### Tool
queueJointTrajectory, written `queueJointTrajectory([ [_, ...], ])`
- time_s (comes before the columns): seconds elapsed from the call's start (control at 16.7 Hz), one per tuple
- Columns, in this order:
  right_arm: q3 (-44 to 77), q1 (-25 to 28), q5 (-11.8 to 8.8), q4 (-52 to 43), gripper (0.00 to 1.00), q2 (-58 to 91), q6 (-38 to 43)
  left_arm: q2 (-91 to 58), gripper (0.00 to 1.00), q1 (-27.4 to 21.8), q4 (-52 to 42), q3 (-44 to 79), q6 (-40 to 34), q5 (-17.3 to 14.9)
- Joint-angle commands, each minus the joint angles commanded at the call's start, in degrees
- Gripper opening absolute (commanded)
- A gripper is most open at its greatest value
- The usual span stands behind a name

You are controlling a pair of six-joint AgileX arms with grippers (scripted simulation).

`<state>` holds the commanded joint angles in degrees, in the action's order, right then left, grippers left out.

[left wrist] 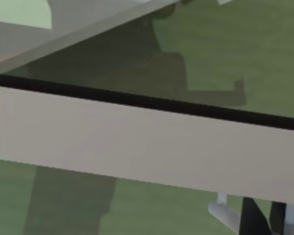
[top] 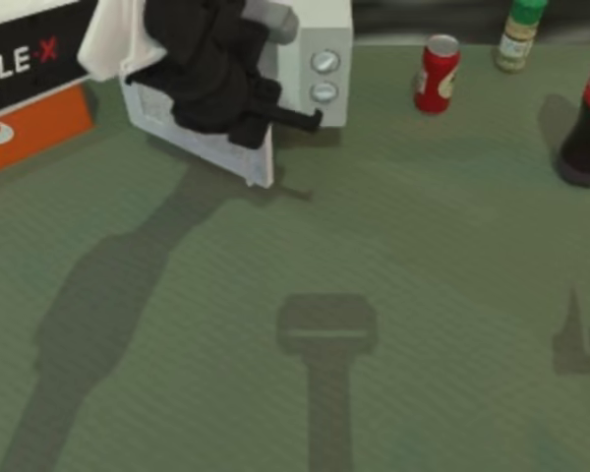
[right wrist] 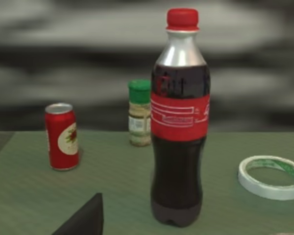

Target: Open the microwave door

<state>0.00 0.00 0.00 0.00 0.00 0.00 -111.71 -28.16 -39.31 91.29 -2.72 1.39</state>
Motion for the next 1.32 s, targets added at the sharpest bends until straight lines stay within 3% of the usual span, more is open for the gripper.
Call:
queueJointTrajectory([
  [0.3, 0.0, 0.0, 0.0, 0.0, 1.00, 0.0, 0.0, 2.9, 0.00, 1.7, 1.0, -4.1, 5.3, -2.8],
  [1.32, 0.0, 0.0, 0.0, 0.0, 1.00, 0.0, 0.0, 3.1, 0.00, 1.8, 1.1, -4.1, 5.4, -2.9],
])
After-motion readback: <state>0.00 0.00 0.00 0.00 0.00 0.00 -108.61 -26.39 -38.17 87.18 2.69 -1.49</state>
